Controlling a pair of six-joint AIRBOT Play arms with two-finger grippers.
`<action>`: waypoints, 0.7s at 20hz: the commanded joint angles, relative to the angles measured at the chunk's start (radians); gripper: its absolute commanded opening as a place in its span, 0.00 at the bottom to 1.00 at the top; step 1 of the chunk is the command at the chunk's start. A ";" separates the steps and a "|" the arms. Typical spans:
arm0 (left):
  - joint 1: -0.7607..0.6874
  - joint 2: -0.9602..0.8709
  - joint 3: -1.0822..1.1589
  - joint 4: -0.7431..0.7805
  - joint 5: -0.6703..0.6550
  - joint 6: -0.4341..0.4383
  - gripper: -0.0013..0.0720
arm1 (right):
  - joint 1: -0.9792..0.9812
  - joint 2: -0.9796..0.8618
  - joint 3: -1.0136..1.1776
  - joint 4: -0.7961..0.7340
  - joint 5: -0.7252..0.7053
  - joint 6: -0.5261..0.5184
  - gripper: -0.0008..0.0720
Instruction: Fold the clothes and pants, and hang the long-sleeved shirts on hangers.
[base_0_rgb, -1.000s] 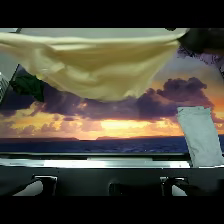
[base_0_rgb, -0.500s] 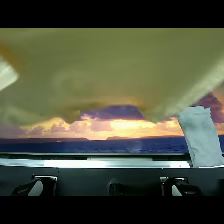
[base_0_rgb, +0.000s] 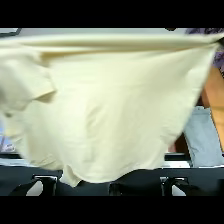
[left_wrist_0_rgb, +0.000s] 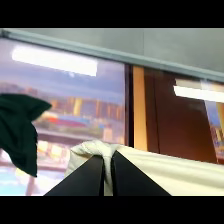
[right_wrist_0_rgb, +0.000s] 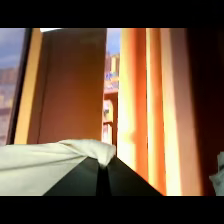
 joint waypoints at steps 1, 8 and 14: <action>-0.071 -0.204 -0.123 -0.035 0.025 0.084 0.03 | 0.001 -0.241 -0.034 -0.010 0.041 -0.027 0.05; -0.187 -0.751 -0.055 -0.018 0.332 0.086 0.03 | 0.001 -0.668 -0.045 0.001 -0.180 -0.027 0.05; -0.194 -0.955 0.176 -0.018 0.362 0.085 0.03 | 0.001 -0.739 -0.044 0.015 -0.351 -0.012 0.05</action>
